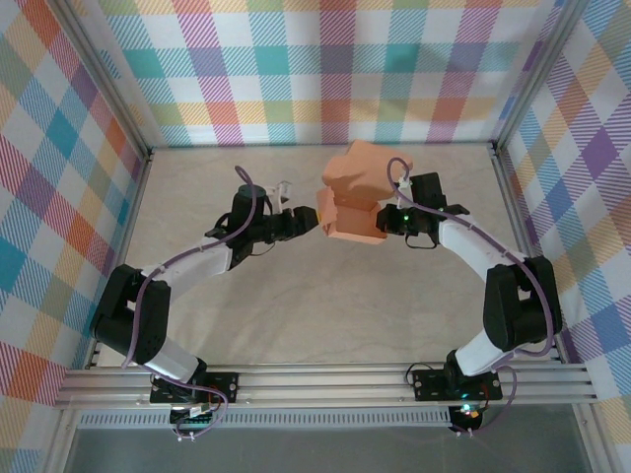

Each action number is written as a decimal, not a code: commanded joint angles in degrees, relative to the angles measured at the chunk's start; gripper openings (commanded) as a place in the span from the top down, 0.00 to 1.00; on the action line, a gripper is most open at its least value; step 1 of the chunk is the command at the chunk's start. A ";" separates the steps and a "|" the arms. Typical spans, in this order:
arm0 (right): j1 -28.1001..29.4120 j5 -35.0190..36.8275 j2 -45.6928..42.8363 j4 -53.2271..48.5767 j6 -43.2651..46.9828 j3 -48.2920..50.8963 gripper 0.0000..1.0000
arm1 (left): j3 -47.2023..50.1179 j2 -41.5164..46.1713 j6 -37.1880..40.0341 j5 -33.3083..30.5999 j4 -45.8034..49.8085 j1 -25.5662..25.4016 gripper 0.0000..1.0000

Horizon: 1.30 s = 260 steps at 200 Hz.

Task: Fold the paper box

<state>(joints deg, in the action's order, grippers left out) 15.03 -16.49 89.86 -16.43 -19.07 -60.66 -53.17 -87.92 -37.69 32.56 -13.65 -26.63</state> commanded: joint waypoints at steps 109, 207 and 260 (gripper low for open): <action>4.92 11.97 1.98 -4.59 4.56 -2.61 1.00 | -3.54 -6.17 0.37 1.88 -0.33 -2.20 0.55; 11.02 22.07 3.61 -6.19 4.24 0.50 1.00 | 3.21 -9.59 -0.75 2.72 -1.82 -3.06 0.65; 12.11 22.29 4.69 -5.77 2.91 1.66 1.00 | 4.09 -12.45 -1.80 3.60 -2.94 -3.95 0.71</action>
<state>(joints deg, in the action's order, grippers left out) 26.22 6.70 94.06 -22.61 -15.42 -59.57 -49.82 -99.20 -38.87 34.13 -13.74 -29.26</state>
